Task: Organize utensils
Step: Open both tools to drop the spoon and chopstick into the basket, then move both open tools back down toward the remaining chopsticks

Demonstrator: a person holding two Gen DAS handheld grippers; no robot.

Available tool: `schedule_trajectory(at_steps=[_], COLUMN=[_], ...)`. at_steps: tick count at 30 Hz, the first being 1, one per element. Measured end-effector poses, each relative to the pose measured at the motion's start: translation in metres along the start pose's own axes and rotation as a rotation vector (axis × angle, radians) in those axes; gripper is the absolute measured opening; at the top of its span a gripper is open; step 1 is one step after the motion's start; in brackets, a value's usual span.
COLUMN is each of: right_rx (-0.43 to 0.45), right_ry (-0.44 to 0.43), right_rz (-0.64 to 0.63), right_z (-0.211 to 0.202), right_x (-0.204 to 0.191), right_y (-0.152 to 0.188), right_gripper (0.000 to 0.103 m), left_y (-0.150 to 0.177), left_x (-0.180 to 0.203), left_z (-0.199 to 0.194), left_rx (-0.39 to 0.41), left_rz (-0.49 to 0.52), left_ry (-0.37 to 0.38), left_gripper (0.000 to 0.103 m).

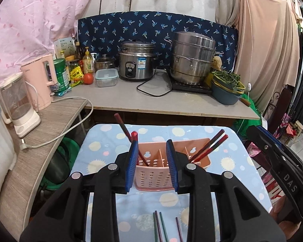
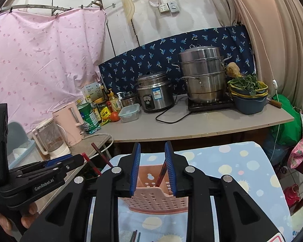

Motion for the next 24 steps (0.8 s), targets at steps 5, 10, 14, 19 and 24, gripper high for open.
schedule_trajectory(at_steps=[5, 10, 14, 19, 24], right_rx=[-0.021, -0.065, -0.117, -0.187, -0.253], right_ry=[-0.002, 0.009, 0.015, 0.024, 0.030], right_rz=[-0.029, -0.068, -0.077, -0.076, -0.071], right_z=[-0.030, -0.062, -0.088, -0.120, -0.145], right_x=[-0.007, -0.014, -0.016, -0.016, -0.018], right_y=[0.015, 0.041, 0.069, 0.109, 0.146], right_gripper=[0.032, 0.032, 0.032, 0.032, 0.032], left_y=[0.011, 0.032, 0.060, 0.100, 0.138], left_x=[-0.001, -0.004, -0.009, -0.016, -0.021], left_z=[-0.020, -0.044, -0.063, -0.083, -0.097], left_rx=[-0.001, -0.003, -0.024, -0.068, -0.116], left_rz=[0.014, 0.037, 0.045, 0.050, 0.047], left_ry=[-0.032, -0.063, -0.083, -0.110, -0.125], left_gripper=[0.034, 0.037, 0.041, 0.042, 0.042])
Point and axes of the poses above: each gripper's, at about its wrist camera, not at the fingertips, and z roughly the way its jaws point, x to its right, y to its underside, the point moved 6 cm from there along z, roughly the way its jaws point, and after that the axes turned 13 degrees about x, right-handed, at the moved point
